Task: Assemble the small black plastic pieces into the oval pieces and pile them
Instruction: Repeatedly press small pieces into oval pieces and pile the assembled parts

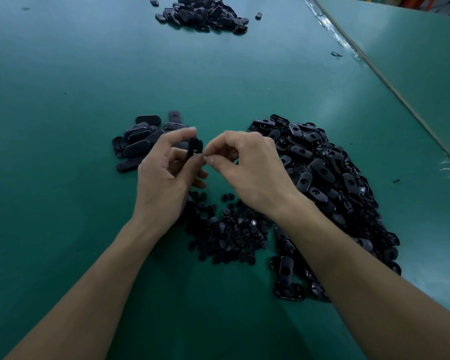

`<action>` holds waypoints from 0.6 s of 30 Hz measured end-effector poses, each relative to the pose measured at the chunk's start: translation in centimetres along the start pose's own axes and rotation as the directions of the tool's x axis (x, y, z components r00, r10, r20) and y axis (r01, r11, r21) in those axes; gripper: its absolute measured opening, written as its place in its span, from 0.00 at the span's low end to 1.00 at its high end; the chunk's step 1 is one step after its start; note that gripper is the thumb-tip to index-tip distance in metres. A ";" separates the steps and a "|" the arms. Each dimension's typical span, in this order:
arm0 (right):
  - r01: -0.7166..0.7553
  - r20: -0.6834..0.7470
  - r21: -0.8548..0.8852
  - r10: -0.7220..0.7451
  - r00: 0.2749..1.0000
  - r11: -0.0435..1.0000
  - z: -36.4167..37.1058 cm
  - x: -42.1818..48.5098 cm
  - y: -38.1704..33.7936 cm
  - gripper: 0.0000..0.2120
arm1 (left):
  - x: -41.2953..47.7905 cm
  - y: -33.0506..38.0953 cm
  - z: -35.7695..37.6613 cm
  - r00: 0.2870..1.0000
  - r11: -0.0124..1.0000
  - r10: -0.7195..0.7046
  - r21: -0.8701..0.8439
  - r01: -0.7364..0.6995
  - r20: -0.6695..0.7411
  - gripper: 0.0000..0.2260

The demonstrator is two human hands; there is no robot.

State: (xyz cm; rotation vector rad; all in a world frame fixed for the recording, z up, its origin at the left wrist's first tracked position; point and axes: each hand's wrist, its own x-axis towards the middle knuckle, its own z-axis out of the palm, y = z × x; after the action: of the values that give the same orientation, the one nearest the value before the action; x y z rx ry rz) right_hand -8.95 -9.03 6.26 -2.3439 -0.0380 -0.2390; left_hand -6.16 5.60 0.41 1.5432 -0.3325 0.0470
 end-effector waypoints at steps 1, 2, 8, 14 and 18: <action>-0.008 -0.012 0.005 0.008 1.000 1.000 0.0 0.0 0.0 0.04 | 0.0 -0.1 0.0 1.000 1.000 -0.016 -0.014 0.016 0.010 0.15; -0.014 -0.017 0.009 0.014 1.000 1.000 -0.1 0.1 0.0 0.05 | 0.0 -0.2 0.0 0.999 0.999 -0.034 -0.020 0.034 0.015 0.15; 0.008 -0.022 -0.029 -0.008 1.000 1.000 0.0 0.1 0.0 0.07 | 0.0 -0.7 0.0 0.999 0.999 -0.016 0.035 0.015 0.032 0.10; -0.030 -0.050 -0.032 0.028 0.998 0.999 0.3 0.1 0.3 0.04 | 0.1 -0.7 0.2 0.999 0.998 -0.043 -0.047 0.043 0.007 0.12; -0.026 -0.070 -0.044 0.023 0.997 0.999 0.3 0.0 0.4 0.03 | 0.2 -0.5 0.3 0.998 0.996 -0.051 -0.078 0.053 0.025 0.13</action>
State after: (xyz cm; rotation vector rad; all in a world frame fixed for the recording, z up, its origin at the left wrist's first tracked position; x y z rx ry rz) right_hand -8.84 -9.13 5.77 -2.3772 0.0298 -0.3122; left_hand -5.91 5.25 -0.03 1.4749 -0.3086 -0.0244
